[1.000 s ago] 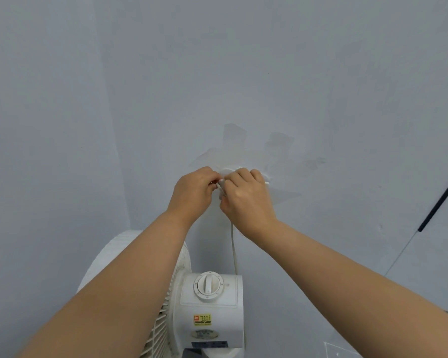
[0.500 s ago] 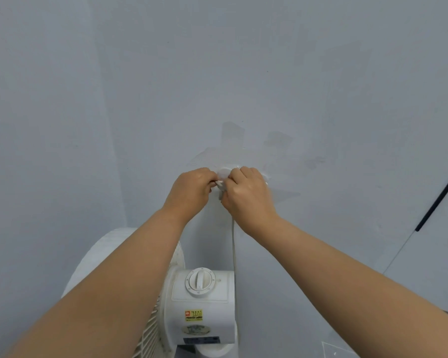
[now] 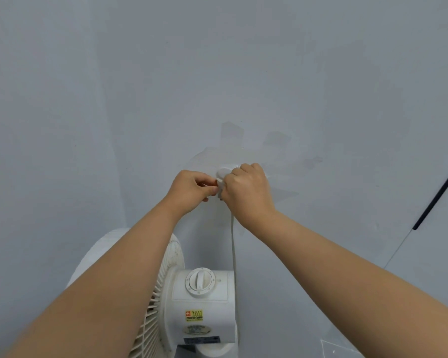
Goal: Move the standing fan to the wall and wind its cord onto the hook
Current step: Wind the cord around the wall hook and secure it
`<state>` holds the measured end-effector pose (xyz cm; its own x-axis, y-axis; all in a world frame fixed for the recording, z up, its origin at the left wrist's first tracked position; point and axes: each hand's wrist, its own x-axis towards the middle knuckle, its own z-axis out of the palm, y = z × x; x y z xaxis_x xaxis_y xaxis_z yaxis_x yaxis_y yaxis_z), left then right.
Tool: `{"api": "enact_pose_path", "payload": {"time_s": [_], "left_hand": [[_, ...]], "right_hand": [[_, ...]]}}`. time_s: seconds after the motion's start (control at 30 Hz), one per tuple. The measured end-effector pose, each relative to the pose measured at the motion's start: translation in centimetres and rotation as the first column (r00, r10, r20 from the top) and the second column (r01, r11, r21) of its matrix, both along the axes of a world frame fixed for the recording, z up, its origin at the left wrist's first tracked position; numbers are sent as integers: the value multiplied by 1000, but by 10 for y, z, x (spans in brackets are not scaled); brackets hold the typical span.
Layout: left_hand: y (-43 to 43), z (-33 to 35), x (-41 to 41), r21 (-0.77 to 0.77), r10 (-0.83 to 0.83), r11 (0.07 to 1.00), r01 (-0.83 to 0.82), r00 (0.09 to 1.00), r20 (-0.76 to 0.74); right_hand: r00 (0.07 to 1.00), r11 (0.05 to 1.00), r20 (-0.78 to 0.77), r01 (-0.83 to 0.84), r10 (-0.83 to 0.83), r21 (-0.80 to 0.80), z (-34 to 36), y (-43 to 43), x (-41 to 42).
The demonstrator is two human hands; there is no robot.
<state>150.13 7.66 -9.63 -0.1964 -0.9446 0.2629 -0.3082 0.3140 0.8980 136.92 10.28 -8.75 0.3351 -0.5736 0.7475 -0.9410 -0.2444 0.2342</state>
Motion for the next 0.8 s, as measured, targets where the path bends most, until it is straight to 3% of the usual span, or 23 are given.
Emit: {"api": "enact_pose_path", "payload": {"time_s": [0.23,0.4,0.53,0.73,0.8], "left_hand": [[3,4,-10,50,34,998,-24,978,-208],[2,2,-7,26,54,998,-50,984,-169],[0,1,-9,18,69,998,-67,987,-143],[1,-1,-11,-8,86,996,-87,992,-87],[2,-1,-12,-18,89,996,-91,993,-74]], "right_hand": [[999,998,26,21,-20,-62,-5,4,-5],[996,992,86,46,-35,-121,-7,9,-15],[966,984,188,173,-176,30,-7,14,-24],[952,945,118,255,-283,206,-11,20,-36],[935,926,221,197,-276,322,-16,20,-36]]}}
